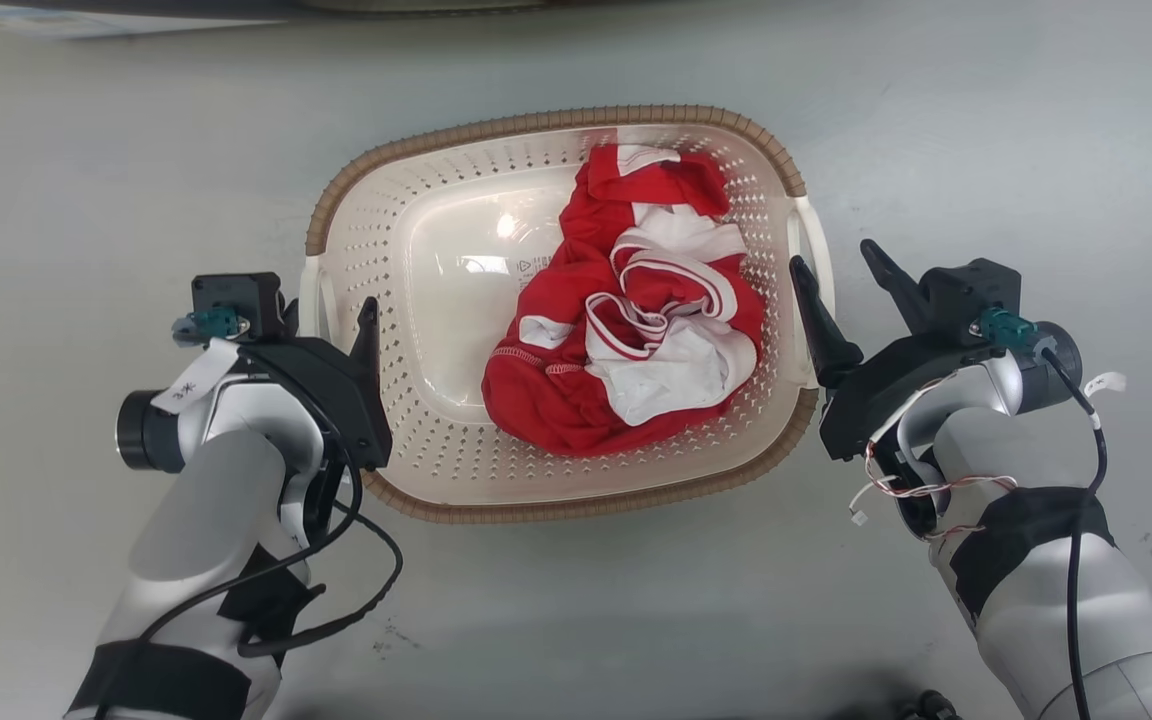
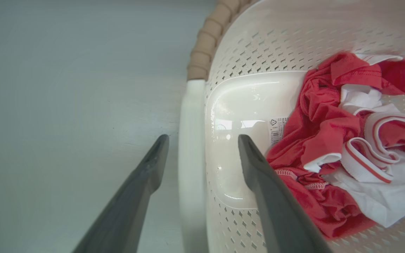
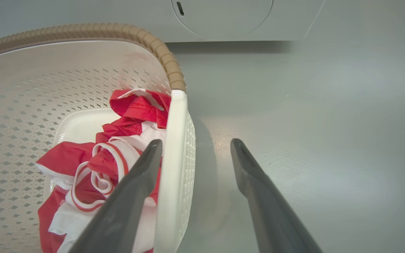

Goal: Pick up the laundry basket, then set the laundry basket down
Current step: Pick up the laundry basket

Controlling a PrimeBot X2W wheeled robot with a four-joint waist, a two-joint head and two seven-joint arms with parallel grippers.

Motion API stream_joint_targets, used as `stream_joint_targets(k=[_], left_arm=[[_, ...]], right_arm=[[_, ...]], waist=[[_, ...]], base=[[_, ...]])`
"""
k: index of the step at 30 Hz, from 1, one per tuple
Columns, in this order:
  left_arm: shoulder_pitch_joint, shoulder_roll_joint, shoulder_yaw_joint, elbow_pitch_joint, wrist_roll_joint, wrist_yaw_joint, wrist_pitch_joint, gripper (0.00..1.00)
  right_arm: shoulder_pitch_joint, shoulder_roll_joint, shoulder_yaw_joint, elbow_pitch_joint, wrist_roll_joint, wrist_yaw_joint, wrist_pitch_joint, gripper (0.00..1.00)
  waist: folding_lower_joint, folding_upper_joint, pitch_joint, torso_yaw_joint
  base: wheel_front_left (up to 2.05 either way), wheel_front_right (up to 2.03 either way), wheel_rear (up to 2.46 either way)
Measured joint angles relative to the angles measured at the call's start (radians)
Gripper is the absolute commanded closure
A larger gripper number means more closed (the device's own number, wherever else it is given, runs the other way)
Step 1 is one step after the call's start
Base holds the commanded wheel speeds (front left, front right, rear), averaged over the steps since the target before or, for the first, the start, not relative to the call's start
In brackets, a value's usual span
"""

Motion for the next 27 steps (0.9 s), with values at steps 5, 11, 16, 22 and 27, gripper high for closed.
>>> stream_joint_targets(k=[5,11,16,22,27], left_arm=[[-0.029,-0.005,0.0,0.032,-0.002,-0.009,-0.009,0.2],[-0.053,-0.018,0.001,0.067,-0.009,-0.024,-0.029,1.0],[-0.063,-0.021,0.002,0.1,-0.013,-0.03,-0.044,1.0],[-0.071,-0.033,0.0,0.138,-0.016,-0.043,-0.054,1.0],[-0.073,-0.043,-0.001,0.17,-0.024,-0.052,-0.057,1.0]], right_arm=[[-0.024,0.002,0.008,0.024,0.005,0.003,0.0,0.0],[-0.042,0.017,0.025,0.051,0.018,0.011,-0.001,1.0],[-0.052,0.018,0.027,0.073,0.035,0.012,-0.005,1.0],[-0.056,0.019,0.032,0.114,0.043,0.012,-0.004,1.0],[-0.056,0.02,0.035,0.148,0.046,0.012,-0.004,1.0]], waist=[[0.0,0.0,0.021,0.008],[0.0,-0.0002,0.029,0.014],[0.0,-0.0002,0.028,0.015],[0.0001,-0.0002,0.008,0.017],[0.0,-0.0001,-0.02,0.018]], base=[[0.0,0.0,0.0],[0.0,0.0,0.0],[0.0,0.0,0.0],[0.0,0.0,0.0],[0.0,0.0,0.0]])
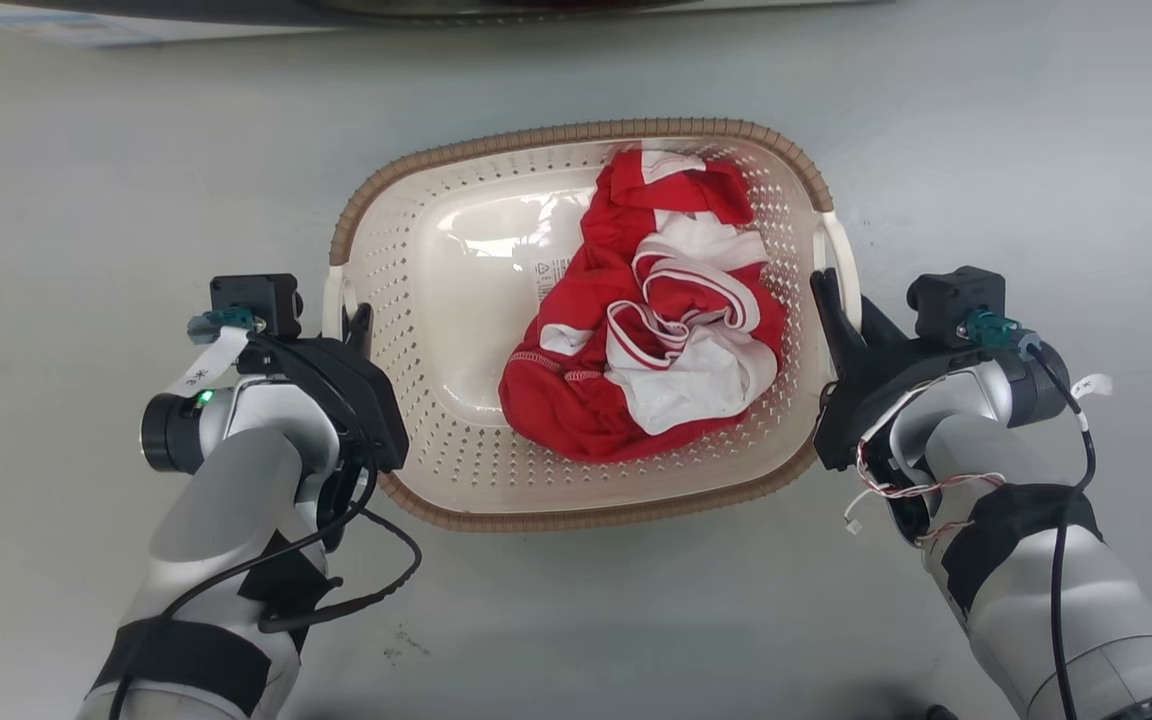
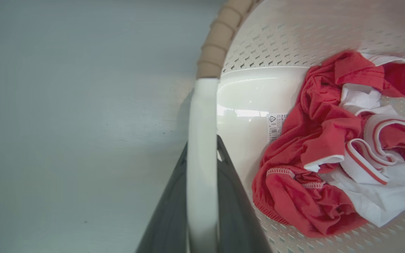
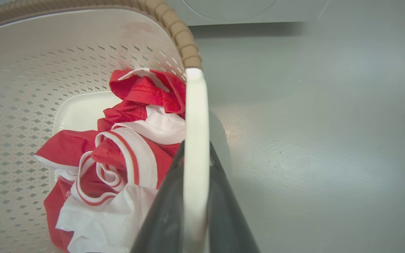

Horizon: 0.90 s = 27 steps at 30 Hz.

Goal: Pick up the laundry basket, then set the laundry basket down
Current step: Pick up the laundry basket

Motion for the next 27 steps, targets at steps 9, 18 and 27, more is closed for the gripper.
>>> stream_joint_targets(k=[9,18,27], left_arm=[[-0.001,-0.012,-0.001,0.065,-0.041,-0.027,0.033,1.0],[0.016,-0.021,-0.001,0.111,-0.062,-0.044,0.077,1.0],[0.058,-0.025,0.0,0.133,-0.096,-0.053,0.145,1.0]], right_arm=[[0.004,0.007,0.017,0.063,0.018,0.003,0.025,1.0],[0.041,0.012,0.036,0.099,0.056,0.004,0.064,1.0],[0.094,0.017,0.059,0.11,0.093,0.004,0.104,1.0]], waist=[[0.0,0.0,-0.073,0.004],[-0.0001,-0.0001,-0.161,0.005],[-0.0001,-0.0001,-0.273,0.003]], base=[[0.0,0.0,0.0],[0.0,0.0,0.0],[0.0,0.0,0.0]])
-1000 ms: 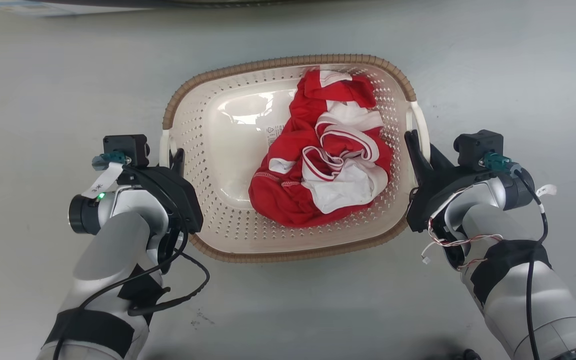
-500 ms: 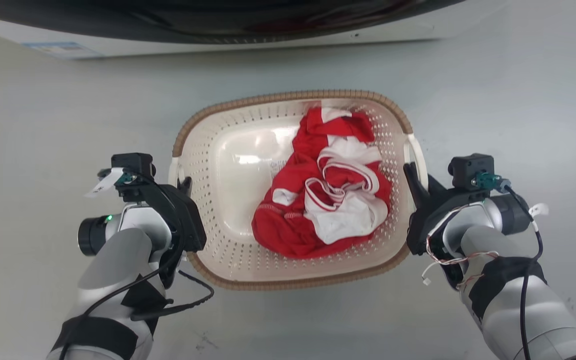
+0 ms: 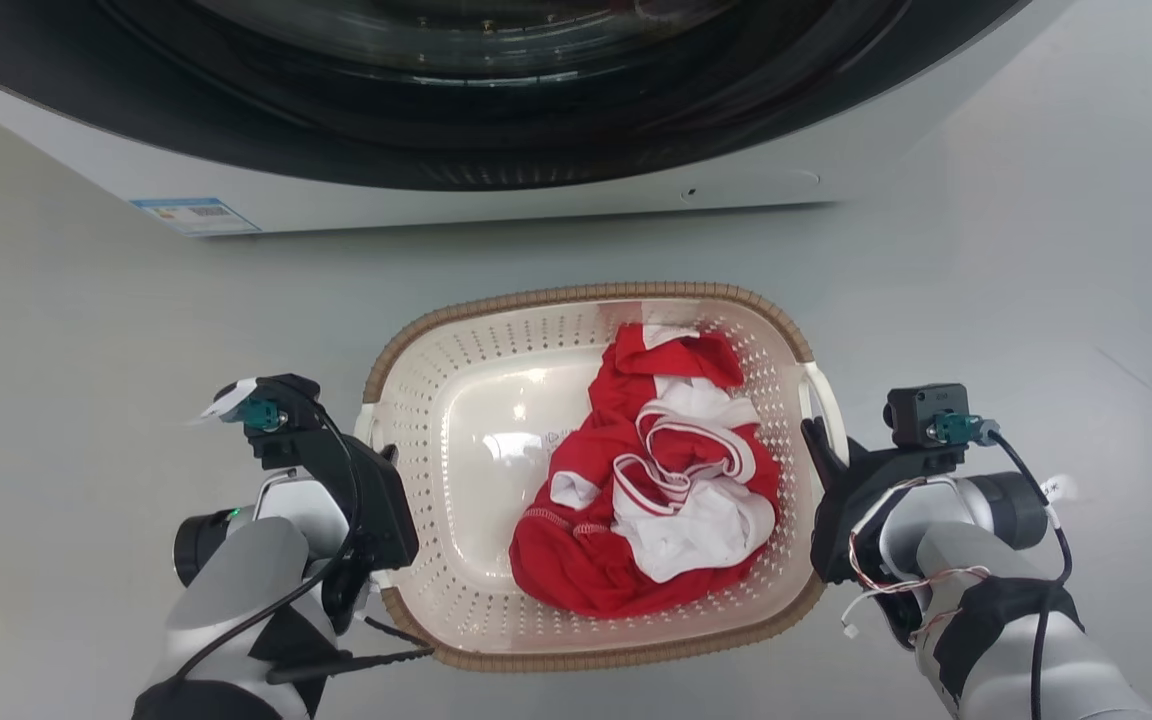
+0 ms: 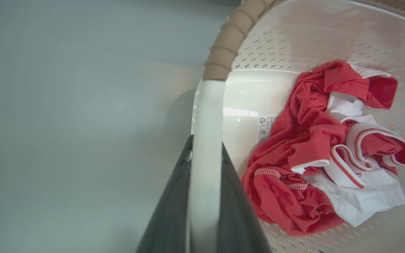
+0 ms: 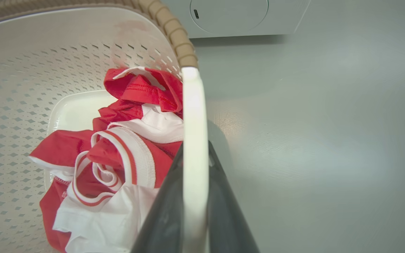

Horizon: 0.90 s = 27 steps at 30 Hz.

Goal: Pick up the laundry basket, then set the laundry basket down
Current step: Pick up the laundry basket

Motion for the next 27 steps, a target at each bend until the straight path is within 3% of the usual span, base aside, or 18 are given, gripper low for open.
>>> stream_joint_targets(k=[27], left_arm=[[0.139,0.01,-0.035,0.024,-0.081,0.002,0.226,1.0]], right_arm=[[0.177,0.001,0.104,-0.054,0.205,0.0,0.212,1.0]], waist=[[-0.0002,0.0,-0.348,-0.01]], base=[[0.0,0.0,0.0]])
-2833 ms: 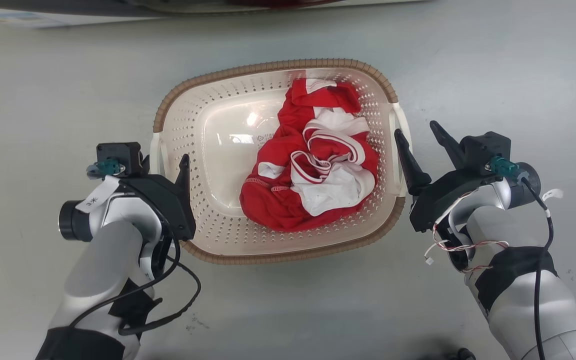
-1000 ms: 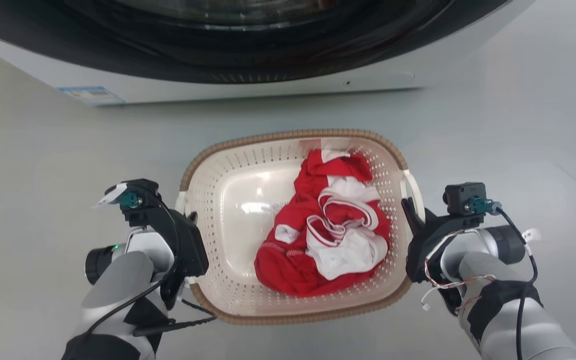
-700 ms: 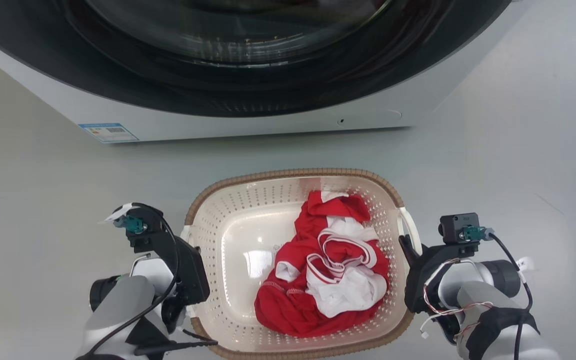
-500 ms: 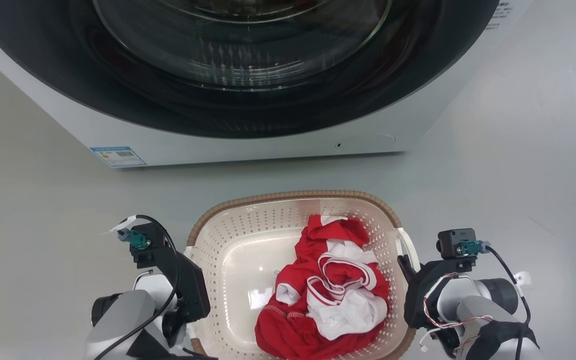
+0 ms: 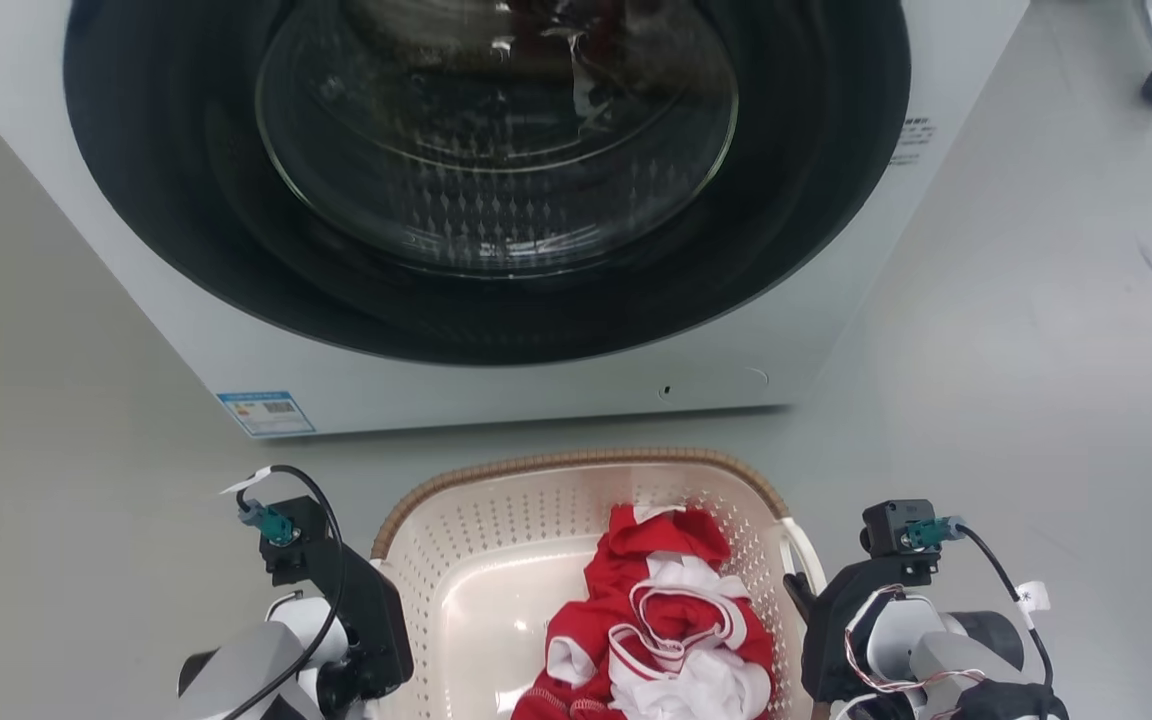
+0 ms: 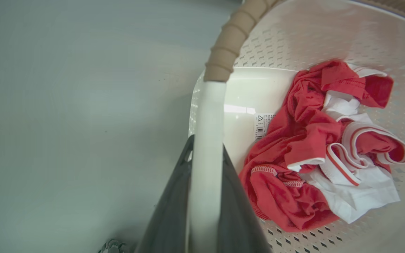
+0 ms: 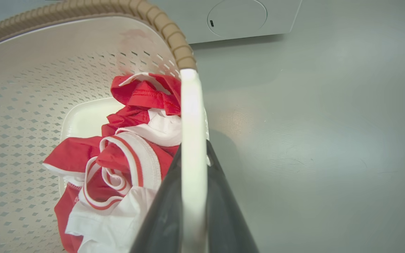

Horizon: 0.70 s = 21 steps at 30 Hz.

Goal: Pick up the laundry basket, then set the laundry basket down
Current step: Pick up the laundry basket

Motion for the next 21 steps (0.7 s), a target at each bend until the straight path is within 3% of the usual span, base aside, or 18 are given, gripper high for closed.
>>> stream_joint_targets(k=[21], left_arm=[[0.099,0.003,-0.016,0.008,-0.044,0.012,0.118,1.0]], right_arm=[[0.112,-0.001,0.053,-0.002,0.133,0.0,0.121,1.0]], waist=[[0.0002,0.0,-0.206,-0.014]], base=[[0.0,0.0,0.0]])
